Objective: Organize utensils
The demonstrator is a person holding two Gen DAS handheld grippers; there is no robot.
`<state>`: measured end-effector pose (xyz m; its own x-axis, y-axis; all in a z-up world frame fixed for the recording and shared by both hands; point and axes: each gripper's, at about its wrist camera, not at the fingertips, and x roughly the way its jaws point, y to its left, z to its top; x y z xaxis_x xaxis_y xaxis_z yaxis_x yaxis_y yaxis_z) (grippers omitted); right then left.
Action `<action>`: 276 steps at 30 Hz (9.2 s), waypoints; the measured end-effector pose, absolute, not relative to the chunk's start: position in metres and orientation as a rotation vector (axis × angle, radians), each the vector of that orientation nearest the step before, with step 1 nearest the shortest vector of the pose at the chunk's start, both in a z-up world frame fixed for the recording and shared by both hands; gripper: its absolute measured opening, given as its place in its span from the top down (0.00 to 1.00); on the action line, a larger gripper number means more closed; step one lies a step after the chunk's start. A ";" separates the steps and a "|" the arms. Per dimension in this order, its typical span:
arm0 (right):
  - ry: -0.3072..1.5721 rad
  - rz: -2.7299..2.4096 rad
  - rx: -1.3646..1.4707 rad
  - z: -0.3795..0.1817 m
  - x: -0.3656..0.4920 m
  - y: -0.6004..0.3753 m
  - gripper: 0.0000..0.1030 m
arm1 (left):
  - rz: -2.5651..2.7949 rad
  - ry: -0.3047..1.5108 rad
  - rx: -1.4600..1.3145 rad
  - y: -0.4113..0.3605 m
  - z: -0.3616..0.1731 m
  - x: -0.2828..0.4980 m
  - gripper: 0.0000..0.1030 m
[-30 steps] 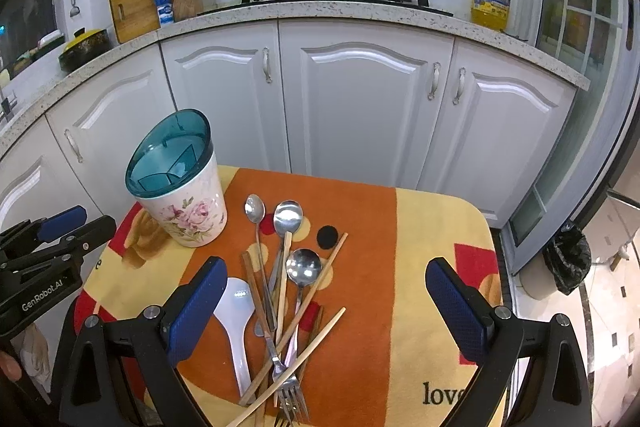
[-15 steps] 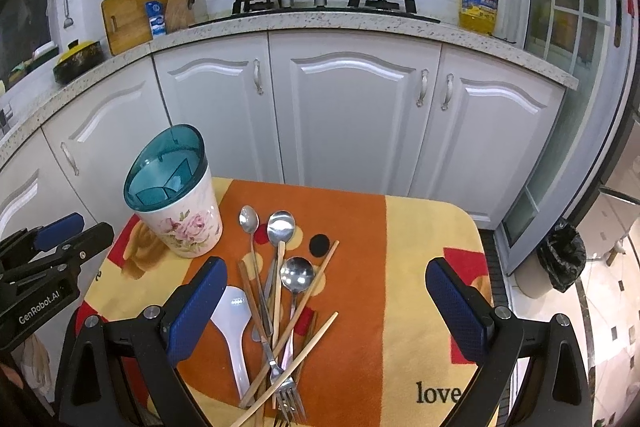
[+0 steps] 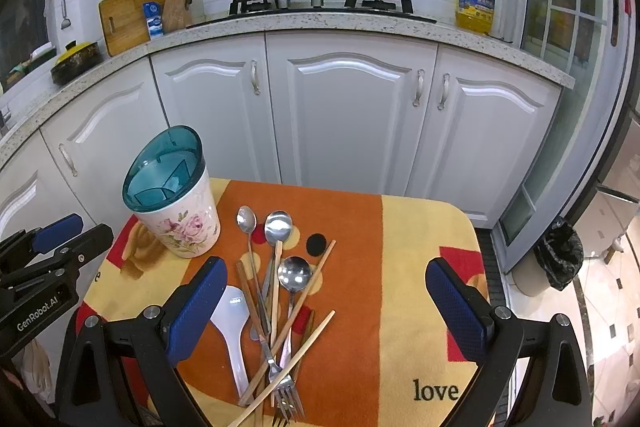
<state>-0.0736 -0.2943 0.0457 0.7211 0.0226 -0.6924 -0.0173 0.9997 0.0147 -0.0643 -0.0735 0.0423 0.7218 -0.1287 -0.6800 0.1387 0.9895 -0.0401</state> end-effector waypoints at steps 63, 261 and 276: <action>1.024 0.283 0.102 -0.056 -0.042 -0.300 0.45 | -0.343 1.064 -0.077 -0.090 -0.068 -0.008 0.51; 1.208 0.436 0.076 -0.068 -0.076 -0.332 0.60 | -0.473 0.962 0.026 -0.086 -0.026 -0.037 0.66; 1.380 0.426 0.248 -0.110 -0.096 -0.349 0.61 | -0.476 0.987 0.003 -0.085 -0.035 -0.033 0.66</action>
